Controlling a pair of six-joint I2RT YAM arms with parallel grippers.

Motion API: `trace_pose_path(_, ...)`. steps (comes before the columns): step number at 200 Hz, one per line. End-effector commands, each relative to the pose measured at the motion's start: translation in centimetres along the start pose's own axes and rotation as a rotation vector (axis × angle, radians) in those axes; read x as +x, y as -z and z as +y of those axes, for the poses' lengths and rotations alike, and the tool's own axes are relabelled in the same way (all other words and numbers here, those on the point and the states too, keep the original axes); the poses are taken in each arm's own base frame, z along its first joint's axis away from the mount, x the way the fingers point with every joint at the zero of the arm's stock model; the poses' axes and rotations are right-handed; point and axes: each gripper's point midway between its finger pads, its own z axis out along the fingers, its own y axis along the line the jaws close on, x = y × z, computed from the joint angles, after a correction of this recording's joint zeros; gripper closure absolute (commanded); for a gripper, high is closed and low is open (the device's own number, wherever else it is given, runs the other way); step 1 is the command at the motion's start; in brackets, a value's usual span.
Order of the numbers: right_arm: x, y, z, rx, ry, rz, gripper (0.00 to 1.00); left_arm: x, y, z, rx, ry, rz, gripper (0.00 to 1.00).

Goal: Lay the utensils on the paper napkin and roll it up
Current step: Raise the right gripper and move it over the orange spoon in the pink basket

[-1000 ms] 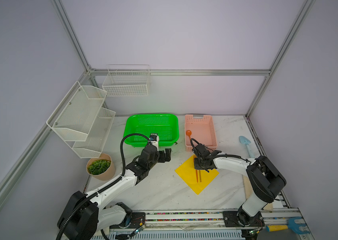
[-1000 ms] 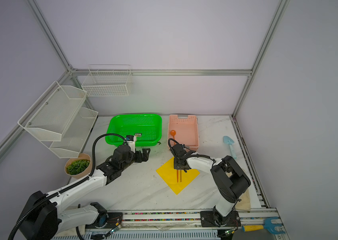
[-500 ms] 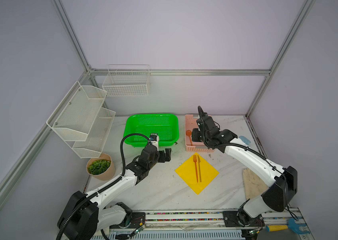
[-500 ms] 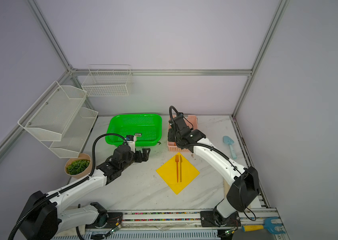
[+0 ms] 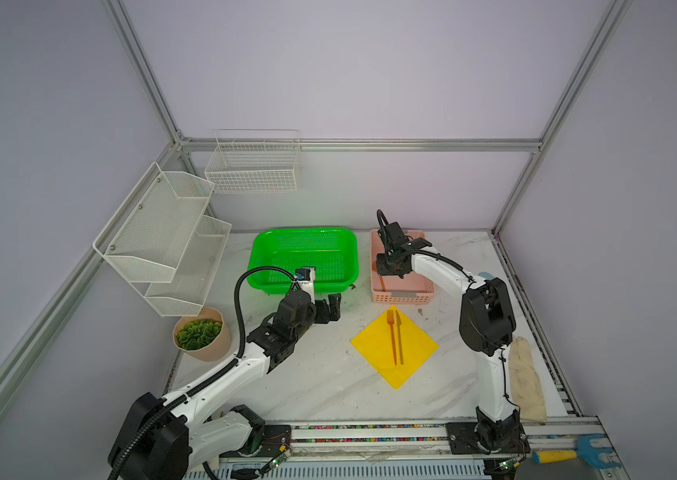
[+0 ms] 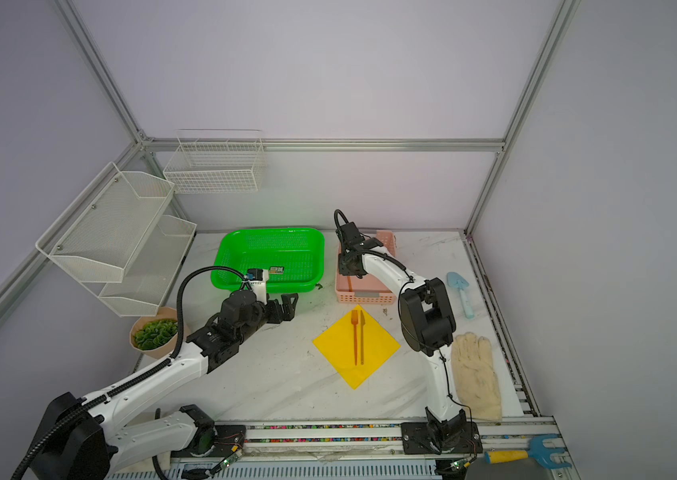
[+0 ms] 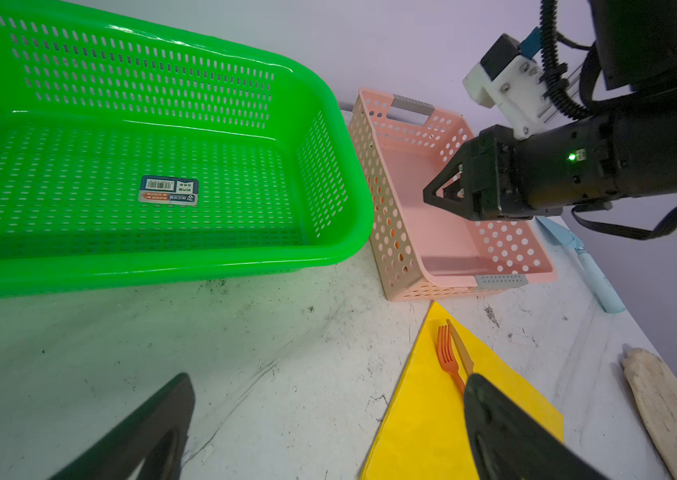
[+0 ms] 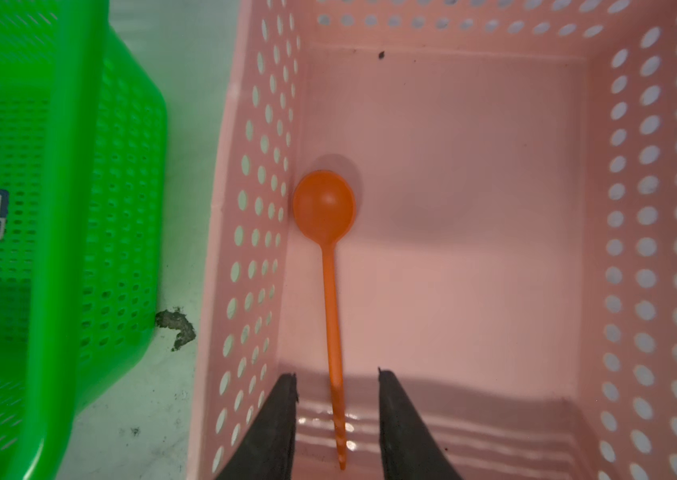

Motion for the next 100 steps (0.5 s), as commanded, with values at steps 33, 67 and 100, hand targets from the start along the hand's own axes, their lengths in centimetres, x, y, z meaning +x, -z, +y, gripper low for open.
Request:
trace_pose_path(33,0.3,-2.3,0.2,0.016,0.037,0.046,0.65,0.7,0.3,0.6,-0.015,-0.019,-0.003,0.00)
trace_pose_path(67,0.9,-4.4,0.0,0.019,0.041,0.086,0.65,1.0,0.6,1.0,-0.026,-0.021,-0.008,0.00)
trace_pose_path(100,1.8,-6.0,-0.1,0.030,0.050,0.120,0.66,1.0,0.7,1.1,-0.032,-0.021,-0.011,0.00)
